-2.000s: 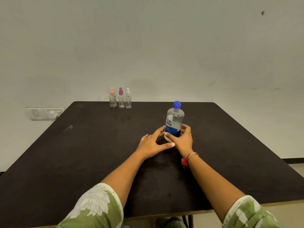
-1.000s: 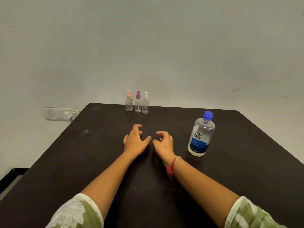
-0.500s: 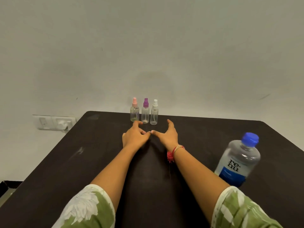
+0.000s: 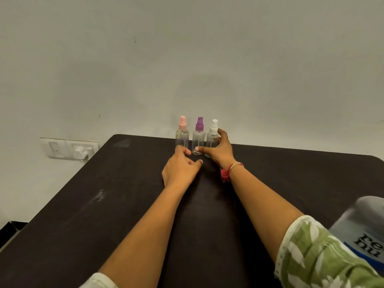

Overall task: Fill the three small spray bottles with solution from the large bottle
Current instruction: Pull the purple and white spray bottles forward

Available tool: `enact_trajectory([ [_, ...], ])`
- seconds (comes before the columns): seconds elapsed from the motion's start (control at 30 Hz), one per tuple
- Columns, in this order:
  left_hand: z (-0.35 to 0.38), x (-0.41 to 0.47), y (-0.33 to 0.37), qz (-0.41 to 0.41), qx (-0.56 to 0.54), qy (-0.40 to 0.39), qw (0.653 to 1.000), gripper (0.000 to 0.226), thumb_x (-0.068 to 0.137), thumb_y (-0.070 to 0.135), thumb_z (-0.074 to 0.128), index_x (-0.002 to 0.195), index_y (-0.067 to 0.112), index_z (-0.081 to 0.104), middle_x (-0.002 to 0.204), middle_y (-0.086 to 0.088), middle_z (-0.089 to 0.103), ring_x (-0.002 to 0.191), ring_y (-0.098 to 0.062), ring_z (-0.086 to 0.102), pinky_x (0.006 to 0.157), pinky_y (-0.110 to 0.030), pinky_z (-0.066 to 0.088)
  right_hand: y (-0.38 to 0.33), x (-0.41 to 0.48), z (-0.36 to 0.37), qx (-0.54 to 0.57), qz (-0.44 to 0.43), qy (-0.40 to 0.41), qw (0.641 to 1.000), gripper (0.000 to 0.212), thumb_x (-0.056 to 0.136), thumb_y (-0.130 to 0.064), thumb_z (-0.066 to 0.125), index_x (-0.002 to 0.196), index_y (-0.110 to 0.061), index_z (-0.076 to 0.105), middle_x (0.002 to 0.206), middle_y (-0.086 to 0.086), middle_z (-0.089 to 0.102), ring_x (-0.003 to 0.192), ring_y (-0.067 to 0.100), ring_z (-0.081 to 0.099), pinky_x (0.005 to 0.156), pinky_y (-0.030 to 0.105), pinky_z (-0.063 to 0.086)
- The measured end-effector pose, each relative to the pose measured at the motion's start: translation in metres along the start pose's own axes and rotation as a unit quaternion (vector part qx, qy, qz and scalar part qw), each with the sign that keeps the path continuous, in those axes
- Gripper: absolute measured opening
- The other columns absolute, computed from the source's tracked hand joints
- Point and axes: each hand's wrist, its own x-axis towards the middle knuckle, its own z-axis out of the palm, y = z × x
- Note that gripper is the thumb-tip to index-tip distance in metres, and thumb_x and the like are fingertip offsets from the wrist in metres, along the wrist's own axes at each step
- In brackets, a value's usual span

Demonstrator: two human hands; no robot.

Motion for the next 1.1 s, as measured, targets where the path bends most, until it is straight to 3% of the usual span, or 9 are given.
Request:
enact_trajectory([
  [0.17, 0.001, 0.001, 0.0, 0.0, -0.001, -0.006, 1.0, 0.035, 0.083, 0.041, 0.068, 0.106, 0.027, 0.045, 0.074, 0.014, 0.059, 0.082, -0.008, 0.058, 0.068, -0.029, 0.041, -0.001, 0.008, 0.003, -0.004, -0.006, -0.019, 1.0, 0.084, 0.062, -0.011, 0.087, 0.132, -0.015, 0.042, 0.124, 0.006, 0.057, 0.111, 0.022, 0.054, 0.096, 0.035, 0.047],
  [0.33, 0.0, -0.002, 0.0, 0.001, 0.0, -0.009, 1.0, 0.037, 0.083, 0.042, 0.069, 0.105, 0.028, 0.043, 0.073, 0.015, 0.059, 0.08, -0.007, 0.058, 0.066, -0.029, 0.04, 0.002, 0.009, 0.005, 0.003, -0.006, -0.032, 0.999, 0.055, 0.066, -0.008, 0.084, 0.113, -0.013, 0.057, 0.112, 0.009, 0.066, 0.106, 0.025, 0.062, 0.094, 0.043, 0.051],
  [0.47, -0.001, -0.001, -0.001, -0.006, -0.022, -0.007, 1.0, 0.042, 0.08, 0.045, 0.071, 0.106, 0.028, 0.043, 0.077, 0.015, 0.06, 0.083, -0.008, 0.059, 0.066, -0.028, 0.04, 0.002, 0.007, 0.006, 0.004, 0.009, -0.024, 1.0, 0.049, 0.063, -0.011, 0.087, 0.105, -0.013, 0.061, 0.104, 0.009, 0.068, 0.101, 0.027, 0.065, 0.088, 0.042, 0.054],
  [0.73, -0.008, -0.009, 0.003, -0.004, -0.178, 0.035, 0.983, 0.073, 0.066, 0.06, 0.076, 0.124, 0.03, 0.044, 0.112, 0.008, 0.057, 0.098, -0.013, 0.057, 0.08, -0.037, 0.05, -0.004, -0.026, -0.006, 0.007, 0.02, -0.033, 0.999, 0.038, 0.071, -0.005, 0.079, 0.103, -0.016, 0.059, 0.101, 0.005, 0.066, 0.097, 0.022, 0.063, 0.089, 0.036, 0.053],
  [0.9, -0.017, -0.022, 0.005, 0.012, -0.197, -0.06, 0.978, 0.087, 0.065, 0.057, 0.078, 0.139, 0.033, 0.04, 0.126, 0.0, 0.053, 0.094, -0.014, 0.062, 0.088, -0.037, 0.054, -0.012, -0.064, -0.012, 0.008, 0.028, -0.047, 0.998, 0.038, 0.074, -0.003, 0.075, 0.107, -0.015, 0.06, 0.102, 0.006, 0.067, 0.097, 0.021, 0.064, 0.092, 0.038, 0.052],
  [1.0, -0.013, -0.029, -0.002, 0.017, -0.17, -0.099, 0.98, 0.081, 0.052, 0.078, 0.07, 0.125, 0.051, 0.047, 0.125, 0.007, 0.058, 0.105, -0.01, 0.061, 0.097, -0.043, 0.05, -0.014, -0.086, -0.014, 0.014, 0.025, -0.051, 0.998, 0.038, 0.076, 0.0, 0.071, 0.109, -0.014, 0.06, 0.102, 0.005, 0.066, 0.099, 0.021, 0.064, 0.091, 0.035, 0.052],
  [1.1, -0.015, -0.048, 0.0, 0.011, -0.151, -0.126, 0.98, 0.062, 0.053, 0.079, 0.061, 0.11, 0.054, 0.054, 0.118, 0.014, 0.064, 0.113, -0.012, 0.059, 0.103, -0.045, 0.044, -0.016, -0.11, -0.022, 0.019, 0.031, -0.056, 0.998, 0.041, 0.076, -0.002, 0.072, 0.113, -0.014, 0.06, 0.106, 0.006, 0.067, 0.101, 0.021, 0.064, 0.091, 0.035, 0.053],
])
